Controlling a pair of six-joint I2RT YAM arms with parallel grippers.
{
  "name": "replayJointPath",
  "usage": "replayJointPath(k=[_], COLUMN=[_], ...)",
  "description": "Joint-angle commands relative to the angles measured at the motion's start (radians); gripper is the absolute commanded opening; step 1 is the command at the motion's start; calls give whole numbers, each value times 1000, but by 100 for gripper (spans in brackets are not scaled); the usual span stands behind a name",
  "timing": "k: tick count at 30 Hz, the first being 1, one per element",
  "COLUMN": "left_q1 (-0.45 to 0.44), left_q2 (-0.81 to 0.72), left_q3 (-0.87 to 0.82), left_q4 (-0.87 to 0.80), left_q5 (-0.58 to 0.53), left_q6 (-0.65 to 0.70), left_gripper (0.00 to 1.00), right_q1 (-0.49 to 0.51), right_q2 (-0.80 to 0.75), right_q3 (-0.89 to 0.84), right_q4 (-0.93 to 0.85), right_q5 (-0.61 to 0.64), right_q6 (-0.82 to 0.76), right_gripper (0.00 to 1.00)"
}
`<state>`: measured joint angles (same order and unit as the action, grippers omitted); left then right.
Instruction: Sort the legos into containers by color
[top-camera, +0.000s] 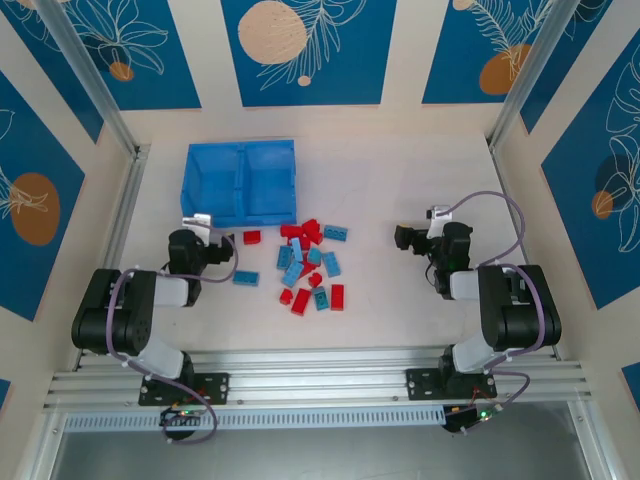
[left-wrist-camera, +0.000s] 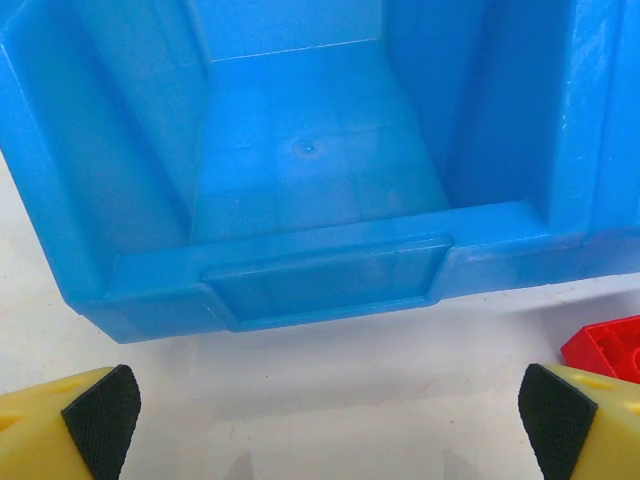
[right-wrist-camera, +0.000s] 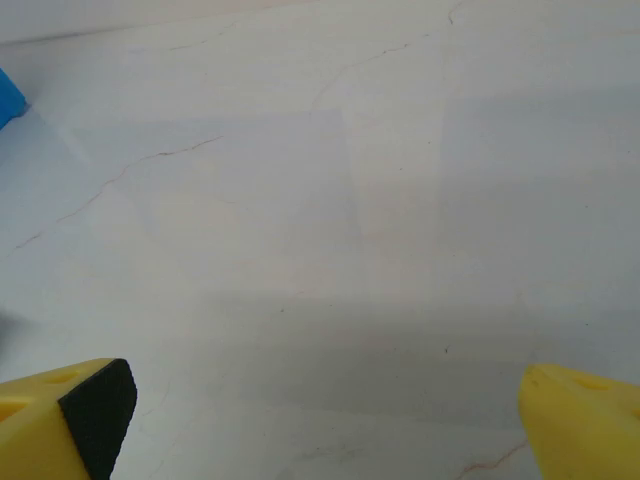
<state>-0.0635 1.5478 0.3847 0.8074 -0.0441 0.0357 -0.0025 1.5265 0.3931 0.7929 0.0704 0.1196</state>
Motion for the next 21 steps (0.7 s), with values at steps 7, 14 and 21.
replayJointPath(k=[7,14,21], left_q1=[-4,-4,-4], left_q2=[-10,-11,-11], left_q3=[19,19,19], left_q4=[21,21,21], left_q5=[20,19,20], left_q6=[15,15,15], left_gripper=[100,100,100], right_q1=[-1,-4,-3], right_q2=[-3,-2,-58], right_q3=[21,23,24], right_q4=[21,17,-18], right_q5=[-12,-17,-7], right_q6=[-24,-21,-16], right_gripper=[99,99,100])
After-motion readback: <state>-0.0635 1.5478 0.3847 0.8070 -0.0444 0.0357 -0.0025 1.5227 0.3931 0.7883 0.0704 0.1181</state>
